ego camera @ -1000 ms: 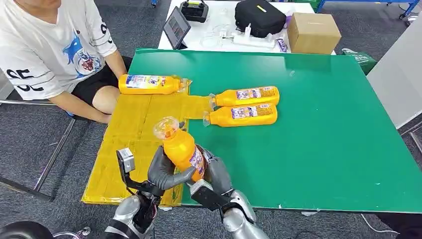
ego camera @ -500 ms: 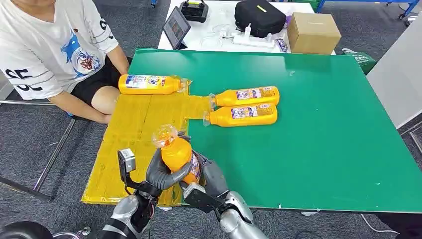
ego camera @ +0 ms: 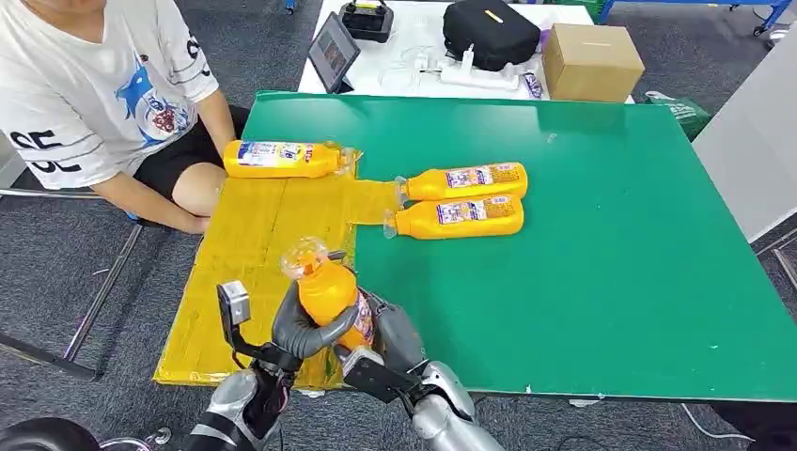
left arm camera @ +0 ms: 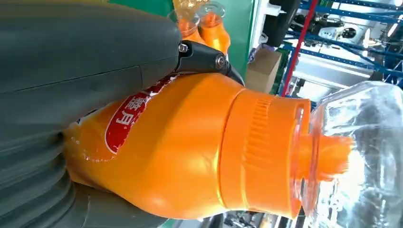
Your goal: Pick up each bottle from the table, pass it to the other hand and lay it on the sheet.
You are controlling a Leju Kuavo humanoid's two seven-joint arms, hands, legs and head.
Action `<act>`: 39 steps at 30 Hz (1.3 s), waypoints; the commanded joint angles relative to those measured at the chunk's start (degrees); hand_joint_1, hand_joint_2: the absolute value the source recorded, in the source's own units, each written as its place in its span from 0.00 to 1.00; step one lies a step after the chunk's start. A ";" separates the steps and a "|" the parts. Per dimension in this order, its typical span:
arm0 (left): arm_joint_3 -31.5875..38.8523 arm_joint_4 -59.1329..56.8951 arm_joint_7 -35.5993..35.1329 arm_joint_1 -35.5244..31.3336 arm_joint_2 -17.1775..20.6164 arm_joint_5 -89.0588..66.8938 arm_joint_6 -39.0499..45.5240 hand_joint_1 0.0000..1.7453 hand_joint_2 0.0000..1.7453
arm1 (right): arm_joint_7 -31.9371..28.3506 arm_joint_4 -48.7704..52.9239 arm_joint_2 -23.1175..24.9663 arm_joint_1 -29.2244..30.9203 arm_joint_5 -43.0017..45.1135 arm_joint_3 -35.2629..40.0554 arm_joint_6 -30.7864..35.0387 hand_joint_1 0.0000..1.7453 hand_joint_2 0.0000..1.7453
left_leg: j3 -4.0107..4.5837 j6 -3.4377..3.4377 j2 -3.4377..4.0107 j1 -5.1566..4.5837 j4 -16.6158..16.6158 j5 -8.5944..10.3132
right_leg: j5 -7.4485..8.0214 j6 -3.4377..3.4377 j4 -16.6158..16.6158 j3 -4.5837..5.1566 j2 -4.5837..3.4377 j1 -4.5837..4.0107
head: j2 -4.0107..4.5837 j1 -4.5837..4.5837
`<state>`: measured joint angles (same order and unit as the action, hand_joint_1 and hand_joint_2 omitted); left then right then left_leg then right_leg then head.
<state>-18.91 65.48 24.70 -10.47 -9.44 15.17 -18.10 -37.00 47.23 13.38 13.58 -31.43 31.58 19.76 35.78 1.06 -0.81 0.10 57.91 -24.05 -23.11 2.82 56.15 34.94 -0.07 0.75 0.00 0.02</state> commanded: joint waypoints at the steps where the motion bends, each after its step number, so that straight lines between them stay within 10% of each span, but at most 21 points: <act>1: -1.83 0.17 -0.56 -1.63 -0.88 1.34 -1.14 1.00 1.00 | 0.68 -3.04 -0.01 0.58 0.46 2.13 0.42 0.00 1.00 | -0.48 -0.08 0.04 0.11 0.06 -0.25 | -0.21 -0.15 -0.02 -0.53 0.06 -0.14 | 0.00 0.00; 2: -0.97 1.72 -0.17 -0.97 -1.07 0.74 0.97 1.00 1.00 | 1.18 -1.34 -0.18 -0.14 1.51 0.88 0.51 0.00 1.00 | -0.22 -0.04 -0.02 0.05 0.01 -0.11 | -0.10 -0.08 -0.02 -0.26 0.08 -0.07 | 0.00 0.02; 3: -0.22 3.12 -0.02 -0.56 -1.23 -0.01 2.88 1.00 1.00 | 1.66 0.49 -0.74 -0.72 1.82 0.13 0.54 0.00 0.00 | -0.36 -0.06 0.02 0.08 0.04 -0.18 | -0.15 -0.11 -0.02 -0.40 0.06 -0.11 | 0.00 0.00; 21: 11.80 8.57 11.15 -6.97 -0.78 -40.53 55.67 1.00 1.00 | -3.00 41.30 -2.73 -13.33 16.66 -12.45 -0.06 0.00 0.00 | -0.24 -0.08 -0.04 0.08 0.14 -0.19 | -0.19 -0.13 0.10 -0.29 0.15 -0.11 | 0.00 0.02; 30: 11.53 4.54 8.21 -9.23 0.15 -47.27 57.18 1.00 1.00 | -3.00 44.73 -3.10 -12.97 18.32 -11.03 4.06 0.00 0.00 | -0.32 -0.06 0.13 0.07 0.00 -0.10 | -0.08 -0.11 -0.04 -0.35 0.05 -0.09 | 0.00 0.02; 39: -2.60 -41.98 -9.69 -29.42 7.63 -94.53 49.48 1.00 1.00 | -3.00 50.76 -6.46 -9.83 20.04 -4.86 13.04 0.00 0.00 | -0.38 -0.14 -0.08 0.03 -0.07 0.08 | 0.00 -0.13 -0.07 -0.41 0.11 -0.05 | 0.00 -0.02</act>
<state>-9.60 60.64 19.07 -24.72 -8.04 -66.29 37.59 -40.09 94.10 10.53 1.18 -12.66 22.82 32.94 35.73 0.97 -0.77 0.10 57.92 -23.96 -23.05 2.79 56.15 34.92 -0.09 0.75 0.00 0.00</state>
